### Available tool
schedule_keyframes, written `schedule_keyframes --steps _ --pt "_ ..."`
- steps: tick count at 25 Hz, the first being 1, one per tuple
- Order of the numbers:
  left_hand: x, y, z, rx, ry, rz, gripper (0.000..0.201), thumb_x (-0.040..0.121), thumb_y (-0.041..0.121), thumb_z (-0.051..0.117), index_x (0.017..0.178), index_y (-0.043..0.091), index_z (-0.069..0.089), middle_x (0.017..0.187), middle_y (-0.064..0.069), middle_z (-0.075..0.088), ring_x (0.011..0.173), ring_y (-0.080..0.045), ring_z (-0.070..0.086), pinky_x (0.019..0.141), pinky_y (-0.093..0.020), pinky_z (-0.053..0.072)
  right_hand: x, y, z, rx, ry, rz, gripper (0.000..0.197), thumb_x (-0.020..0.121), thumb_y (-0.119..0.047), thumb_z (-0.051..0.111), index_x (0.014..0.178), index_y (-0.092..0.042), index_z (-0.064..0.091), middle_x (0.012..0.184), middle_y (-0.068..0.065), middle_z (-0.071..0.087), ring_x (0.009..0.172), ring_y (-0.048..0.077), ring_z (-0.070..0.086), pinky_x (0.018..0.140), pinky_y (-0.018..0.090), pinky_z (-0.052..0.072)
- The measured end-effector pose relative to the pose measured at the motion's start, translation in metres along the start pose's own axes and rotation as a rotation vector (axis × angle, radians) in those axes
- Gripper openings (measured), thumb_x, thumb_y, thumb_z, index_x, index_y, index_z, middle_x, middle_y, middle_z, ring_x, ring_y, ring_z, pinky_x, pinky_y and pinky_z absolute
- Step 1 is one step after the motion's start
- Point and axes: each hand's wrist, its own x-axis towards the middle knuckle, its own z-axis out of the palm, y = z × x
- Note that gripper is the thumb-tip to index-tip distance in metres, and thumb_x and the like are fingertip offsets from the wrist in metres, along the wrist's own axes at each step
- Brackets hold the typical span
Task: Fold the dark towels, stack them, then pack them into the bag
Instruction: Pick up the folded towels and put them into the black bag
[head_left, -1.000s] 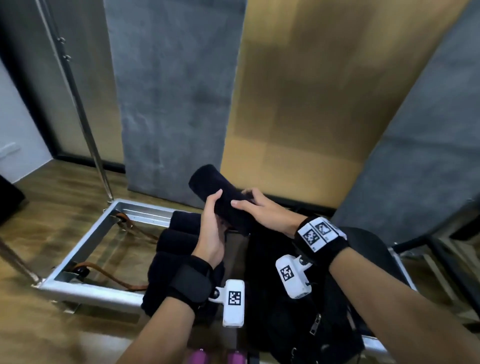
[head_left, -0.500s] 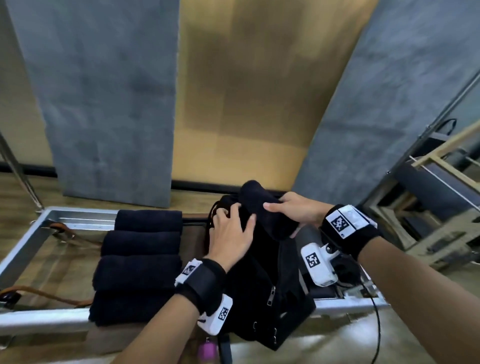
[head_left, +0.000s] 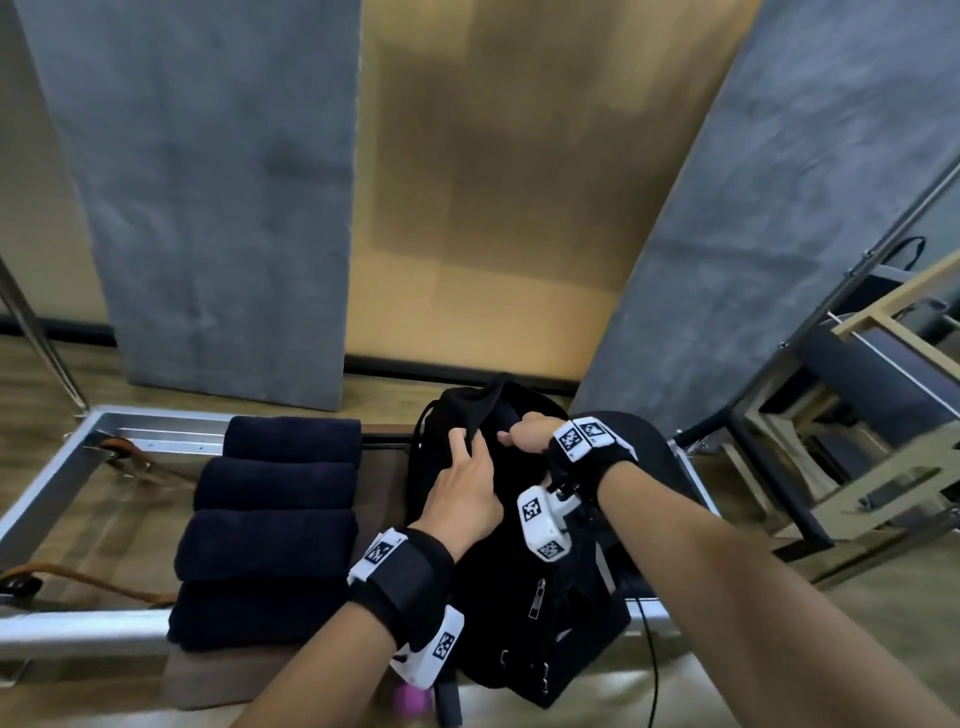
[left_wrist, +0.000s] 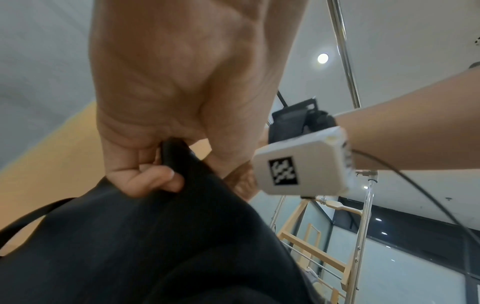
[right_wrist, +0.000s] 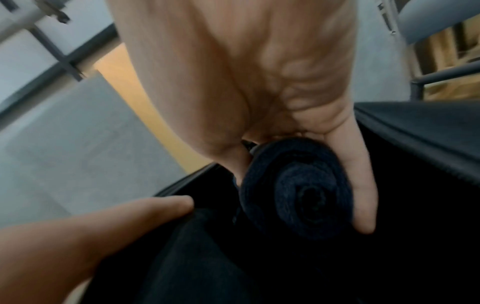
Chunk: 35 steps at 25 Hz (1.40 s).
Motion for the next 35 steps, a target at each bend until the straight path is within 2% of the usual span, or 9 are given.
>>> schedule_keyframes --steps 4,9,15,19,21,25,28,33,35 --pt "-0.005 -0.007 -0.009 0.006 -0.037 0.001 0.091 0.087 -0.005 0.053 0.164 0.023 0.012 0.161 -0.006 0.009 0.083 -0.035 0.062 0.072 -0.043 0.051 0.031 0.01 0.015 -0.163 -0.051 -0.009 0.041 0.111 -0.021 0.045 0.143 0.002 0.055 0.147 0.021 0.055 0.132 0.038 0.056 0.108 0.04 0.047" --pt "-0.003 -0.015 -0.015 0.017 0.018 -0.017 0.096 0.093 -0.001 0.051 0.167 0.025 -0.005 0.16 -0.003 0.008 0.075 -0.028 0.058 0.073 -0.04 0.048 0.062 0.038 0.042 -0.329 -0.092 -0.05 0.042 0.109 -0.031 0.049 0.142 -0.007 0.058 0.144 0.019 0.058 0.129 0.04 0.057 0.11 0.049 0.048" --pt "-0.003 -0.014 -0.008 0.046 -0.01 -0.035 0.102 0.096 0.003 0.049 0.165 0.036 -0.017 0.156 -0.003 0.014 0.068 -0.025 0.058 0.068 -0.037 0.049 0.07 0.052 0.056 -0.198 -0.055 -0.127 0.048 0.099 -0.048 0.059 0.13 -0.013 0.065 0.121 0.012 0.069 0.102 0.033 0.064 0.086 0.034 0.051" --pt "-0.003 -0.016 -0.004 0.064 -0.001 -0.056 0.102 0.096 0.003 0.05 0.165 0.035 -0.017 0.154 -0.002 0.016 0.07 -0.027 0.061 0.07 -0.04 0.053 0.088 0.032 0.06 0.019 -0.103 -0.075 0.065 0.096 -0.041 0.07 0.147 -0.005 0.049 0.145 0.019 0.056 0.131 0.038 0.056 0.108 0.04 0.047" --pt "-0.003 -0.017 -0.002 0.06 0.005 -0.041 0.101 0.096 0.004 0.051 0.165 0.035 -0.016 0.156 -0.001 0.016 0.069 -0.025 0.062 0.07 -0.04 0.054 0.093 0.037 0.07 -0.06 -0.1 -0.084 0.065 0.096 -0.05 0.067 0.145 -0.008 0.053 0.138 0.017 0.063 0.127 0.036 0.06 0.106 0.04 0.049" --pt "0.0 -0.022 0.001 0.073 0.034 -0.035 0.095 0.098 0.015 0.054 0.167 0.034 -0.01 0.154 0.0 0.017 0.07 -0.024 0.061 0.069 -0.037 0.052 0.09 0.046 0.075 -0.274 -0.167 -0.097 0.036 0.103 -0.059 0.05 0.122 -0.034 0.067 0.093 0.006 0.071 0.096 0.027 0.069 0.077 0.031 0.052" --pt "0.003 -0.022 0.008 0.067 0.083 -0.02 0.081 0.104 0.029 0.053 0.167 0.035 0.004 0.153 -0.002 0.017 0.07 -0.02 0.058 0.072 -0.037 0.05 0.084 0.037 0.06 -0.203 -0.096 -0.085 0.051 0.097 -0.057 0.063 0.126 -0.016 0.066 0.121 0.014 0.071 0.109 0.03 0.068 0.091 0.036 0.054" --pt "-0.006 -0.013 0.016 -0.013 0.336 0.022 0.041 0.108 0.051 0.043 0.147 0.038 0.038 0.133 0.004 0.025 0.062 -0.017 0.049 0.066 -0.036 0.043 0.036 -0.008 0.008 -0.262 0.169 -0.209 0.033 0.095 -0.026 0.061 0.122 -0.007 0.064 0.13 0.019 0.065 0.118 0.039 0.064 0.093 0.039 0.053" --pt "-0.014 -0.013 0.013 -0.086 0.483 0.008 0.035 0.108 0.051 0.043 0.137 0.032 0.043 0.127 0.005 0.03 0.061 -0.018 0.053 0.063 -0.038 0.042 0.009 -0.029 -0.013 -0.242 0.251 -0.303 0.022 0.095 -0.022 0.057 0.108 -0.007 0.064 0.118 0.02 0.067 0.106 0.04 0.069 0.089 0.043 0.059"
